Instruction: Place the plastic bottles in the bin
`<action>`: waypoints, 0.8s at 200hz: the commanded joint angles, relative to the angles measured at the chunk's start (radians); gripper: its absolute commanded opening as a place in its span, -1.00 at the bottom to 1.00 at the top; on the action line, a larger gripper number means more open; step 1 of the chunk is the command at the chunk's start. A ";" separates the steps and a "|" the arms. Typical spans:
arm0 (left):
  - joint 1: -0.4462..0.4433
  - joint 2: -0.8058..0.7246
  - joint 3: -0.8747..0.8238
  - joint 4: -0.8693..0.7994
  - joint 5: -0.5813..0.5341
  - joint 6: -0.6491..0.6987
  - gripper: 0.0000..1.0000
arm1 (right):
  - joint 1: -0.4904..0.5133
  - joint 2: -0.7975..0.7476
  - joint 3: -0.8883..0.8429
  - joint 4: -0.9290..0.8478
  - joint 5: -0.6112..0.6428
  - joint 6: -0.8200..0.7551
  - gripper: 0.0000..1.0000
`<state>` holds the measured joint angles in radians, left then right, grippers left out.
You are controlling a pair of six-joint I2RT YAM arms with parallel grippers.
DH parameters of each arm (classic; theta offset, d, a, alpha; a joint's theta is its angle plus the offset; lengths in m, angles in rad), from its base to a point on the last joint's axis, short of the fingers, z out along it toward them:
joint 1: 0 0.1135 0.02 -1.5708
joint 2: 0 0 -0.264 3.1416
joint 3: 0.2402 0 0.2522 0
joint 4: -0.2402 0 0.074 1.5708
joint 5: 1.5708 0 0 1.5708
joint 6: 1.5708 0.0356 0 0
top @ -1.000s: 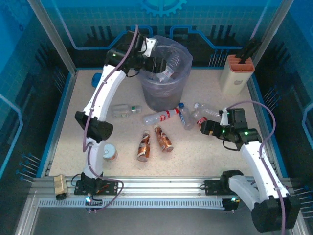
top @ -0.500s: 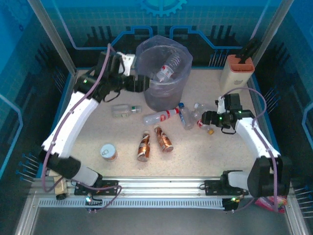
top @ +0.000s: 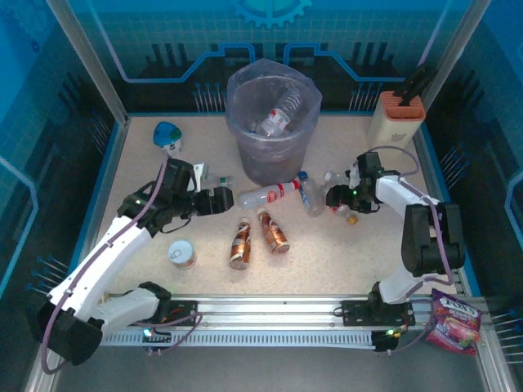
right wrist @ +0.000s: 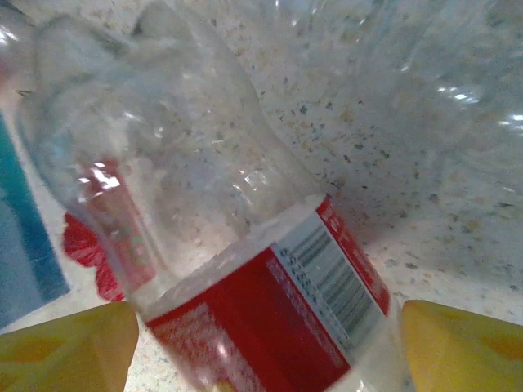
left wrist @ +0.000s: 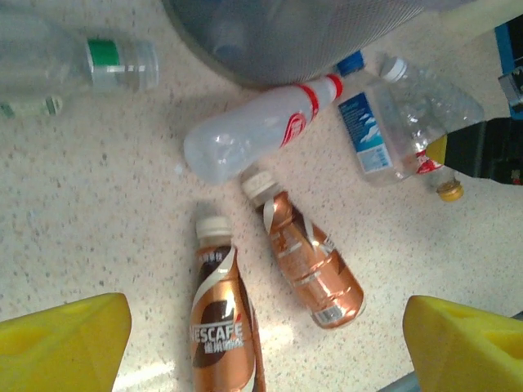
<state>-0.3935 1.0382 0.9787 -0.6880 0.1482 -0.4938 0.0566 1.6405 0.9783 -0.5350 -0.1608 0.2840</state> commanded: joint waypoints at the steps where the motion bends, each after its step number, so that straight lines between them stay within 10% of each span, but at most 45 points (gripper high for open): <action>1: 0.001 -0.034 -0.080 0.070 0.040 -0.090 0.74 | 0.015 0.036 0.031 0.027 -0.021 0.026 0.65; 160: 0.001 -0.007 -0.289 0.243 0.071 -0.184 0.75 | -0.016 -0.292 0.200 -0.269 -0.075 -0.003 0.16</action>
<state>-0.3939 1.0199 0.7151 -0.4774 0.1928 -0.6571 0.0513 1.4284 1.1004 -0.6991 -0.1844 0.2901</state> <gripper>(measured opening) 0.875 0.637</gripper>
